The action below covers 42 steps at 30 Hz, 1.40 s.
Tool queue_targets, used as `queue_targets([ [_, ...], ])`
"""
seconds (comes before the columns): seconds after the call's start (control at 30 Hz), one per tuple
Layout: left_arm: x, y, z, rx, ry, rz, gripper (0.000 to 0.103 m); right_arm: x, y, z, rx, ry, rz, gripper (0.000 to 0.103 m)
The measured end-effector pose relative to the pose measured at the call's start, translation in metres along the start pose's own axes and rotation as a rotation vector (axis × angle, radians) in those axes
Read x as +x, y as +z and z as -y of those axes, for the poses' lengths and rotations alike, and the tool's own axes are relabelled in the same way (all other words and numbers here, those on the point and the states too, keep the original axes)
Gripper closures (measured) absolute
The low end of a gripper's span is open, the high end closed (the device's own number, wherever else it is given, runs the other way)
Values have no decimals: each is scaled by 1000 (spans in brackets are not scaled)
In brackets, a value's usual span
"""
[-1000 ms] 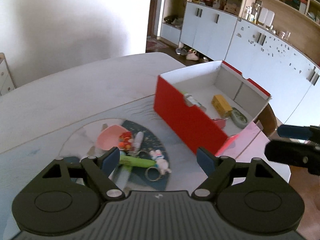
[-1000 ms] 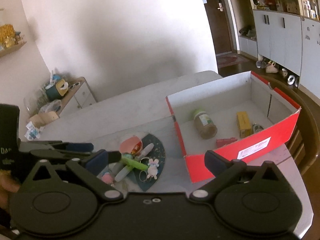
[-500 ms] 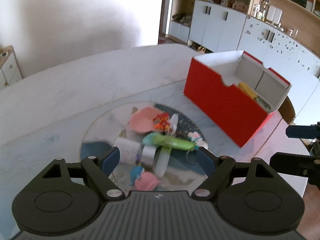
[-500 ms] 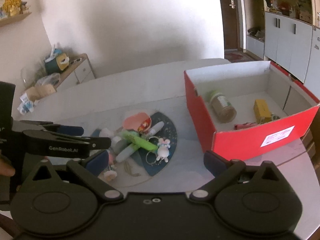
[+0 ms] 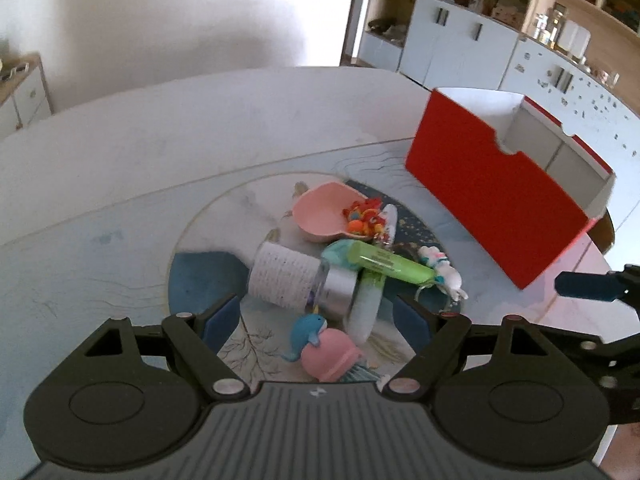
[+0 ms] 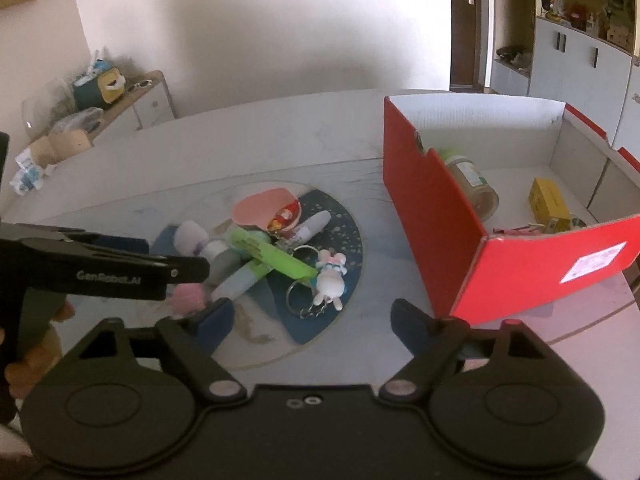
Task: Organize rigid objects
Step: 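Withdraw both tools from the shoebox back toward the remaining pile, then grasp the white-labelled tape roll with the left tool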
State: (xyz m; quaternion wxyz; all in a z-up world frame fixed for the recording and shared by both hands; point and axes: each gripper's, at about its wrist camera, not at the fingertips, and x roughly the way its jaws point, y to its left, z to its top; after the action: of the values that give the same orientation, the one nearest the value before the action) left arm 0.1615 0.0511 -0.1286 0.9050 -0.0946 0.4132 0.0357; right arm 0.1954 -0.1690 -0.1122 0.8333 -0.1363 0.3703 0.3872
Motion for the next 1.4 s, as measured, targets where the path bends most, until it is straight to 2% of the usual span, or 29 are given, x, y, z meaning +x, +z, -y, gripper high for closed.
queue_targets([
  [0.1,7,1,1,13,10,7,19,13,3,-1,-9,-13,-1,27],
  [0.27,20,4,-3,32,27,15,19,34,6,1,-25,-19,-39,43],
  [0.47,32,6,-7,64,20,14,19,50,5,7,-20,-25,-82,54],
  [0.77,40,7,-9,65,-20,8,20,64,8,10,-14,-15,-106,63],
  [0.8,39,7,-8,66,-24,10,23,65,9,10,-15,-14,-109,63],
  [0.97,38,7,-7,73,-17,14,29,69,10,10,-27,-3,-104,69],
  [1.07,38,7,-8,72,-17,15,29,70,11,9,-30,-5,-103,74],
  [1.4,34,9,-8,68,12,15,30,61,13,5,-40,-26,-95,80],
])
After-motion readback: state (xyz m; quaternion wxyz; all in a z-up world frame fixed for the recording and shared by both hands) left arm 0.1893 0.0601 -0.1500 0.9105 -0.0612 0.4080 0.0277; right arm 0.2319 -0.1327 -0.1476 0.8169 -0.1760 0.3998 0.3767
